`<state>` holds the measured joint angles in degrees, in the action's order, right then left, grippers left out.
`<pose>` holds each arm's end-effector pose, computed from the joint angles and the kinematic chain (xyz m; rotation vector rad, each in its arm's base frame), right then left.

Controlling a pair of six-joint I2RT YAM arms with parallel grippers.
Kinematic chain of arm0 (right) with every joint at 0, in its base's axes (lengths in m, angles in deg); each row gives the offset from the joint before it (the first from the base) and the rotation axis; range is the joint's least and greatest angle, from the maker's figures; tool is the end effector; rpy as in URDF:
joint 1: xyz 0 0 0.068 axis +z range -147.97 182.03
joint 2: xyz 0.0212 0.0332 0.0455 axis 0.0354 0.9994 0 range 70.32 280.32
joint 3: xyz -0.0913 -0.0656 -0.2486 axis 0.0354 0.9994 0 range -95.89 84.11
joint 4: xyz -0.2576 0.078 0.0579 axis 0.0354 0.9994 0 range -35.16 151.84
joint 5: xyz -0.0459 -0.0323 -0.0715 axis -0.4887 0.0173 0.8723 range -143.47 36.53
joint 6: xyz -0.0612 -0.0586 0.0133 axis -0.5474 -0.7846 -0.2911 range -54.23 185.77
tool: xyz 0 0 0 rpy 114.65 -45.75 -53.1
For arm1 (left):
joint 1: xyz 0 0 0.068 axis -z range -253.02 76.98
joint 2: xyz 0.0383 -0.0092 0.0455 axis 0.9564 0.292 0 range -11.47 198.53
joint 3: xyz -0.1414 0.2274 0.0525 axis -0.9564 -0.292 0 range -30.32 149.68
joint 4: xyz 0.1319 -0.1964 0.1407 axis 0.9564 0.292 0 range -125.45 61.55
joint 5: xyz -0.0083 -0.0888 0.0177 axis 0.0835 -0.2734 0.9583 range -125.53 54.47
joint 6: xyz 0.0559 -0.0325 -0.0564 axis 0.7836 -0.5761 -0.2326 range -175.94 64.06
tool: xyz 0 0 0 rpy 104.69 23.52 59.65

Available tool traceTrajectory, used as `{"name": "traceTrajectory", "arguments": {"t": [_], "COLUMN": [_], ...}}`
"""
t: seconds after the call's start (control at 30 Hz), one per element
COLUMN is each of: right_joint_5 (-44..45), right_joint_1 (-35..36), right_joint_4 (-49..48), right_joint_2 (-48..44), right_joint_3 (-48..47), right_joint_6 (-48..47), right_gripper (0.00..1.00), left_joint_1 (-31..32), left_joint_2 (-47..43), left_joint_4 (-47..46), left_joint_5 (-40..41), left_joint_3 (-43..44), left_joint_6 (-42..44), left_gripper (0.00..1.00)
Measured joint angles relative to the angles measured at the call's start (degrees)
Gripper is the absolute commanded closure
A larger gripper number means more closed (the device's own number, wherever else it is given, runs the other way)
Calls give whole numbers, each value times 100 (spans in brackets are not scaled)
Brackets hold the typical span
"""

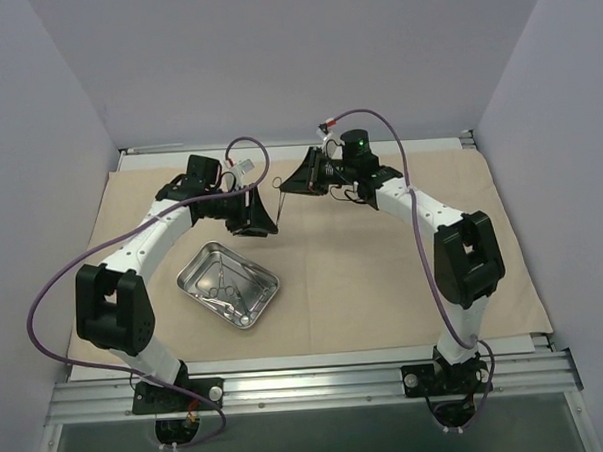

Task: Open and lay out the surgical kit
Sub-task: Place the medical item in the surgical kit.

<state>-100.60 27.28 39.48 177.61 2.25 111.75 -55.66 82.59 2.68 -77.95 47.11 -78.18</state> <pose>0.4125 0.2559 0.2864 -0.3352 1.9568 1.5713 0.3471 -0.1619 0.2540 0.2057 2.5658 -1.2074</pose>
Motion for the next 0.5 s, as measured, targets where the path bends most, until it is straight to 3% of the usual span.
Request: {"name": "traceTrajectory", "arguments": {"t": [0.17, 0.27, 0.3, 0.37, 0.43, 0.47, 0.5], "right_joint_5": [24, 39, 68, 140, 160, 170, 210], "right_joint_1": [35, 39, 39, 39, 35, 22, 20], "right_joint_4": [-306, -448, -481, -538, -544, -509, -413], "right_joint_2": [-142, -205, -223, -243, -269, -284, -299], "right_joint_3": [4, 94, 133, 214, 280, 291, 289], "right_joint_6": [299, 433, 472, 546, 632, 643, 566], "right_gripper": [100, 100, 100, 100, 86, 71, 66], "left_joint_1": [7, 7, 7, 17, 35, 42, 46], "left_joint_2": [0, 0, 0, 0, 0, 0, 0], "left_joint_4": [-507, -719, -776, -876, -977, -1023, -1051], "left_joint_5": [-280, -407, -476, -623, -745, -774, -817], "left_joint_3": [-118, -122, -122, -122, -146, -160, -166], "left_joint_6": [-299, -444, -476, -535, -522, -525, -538], "left_gripper": [49, 71, 85, 98, 98, 98, 98]}}
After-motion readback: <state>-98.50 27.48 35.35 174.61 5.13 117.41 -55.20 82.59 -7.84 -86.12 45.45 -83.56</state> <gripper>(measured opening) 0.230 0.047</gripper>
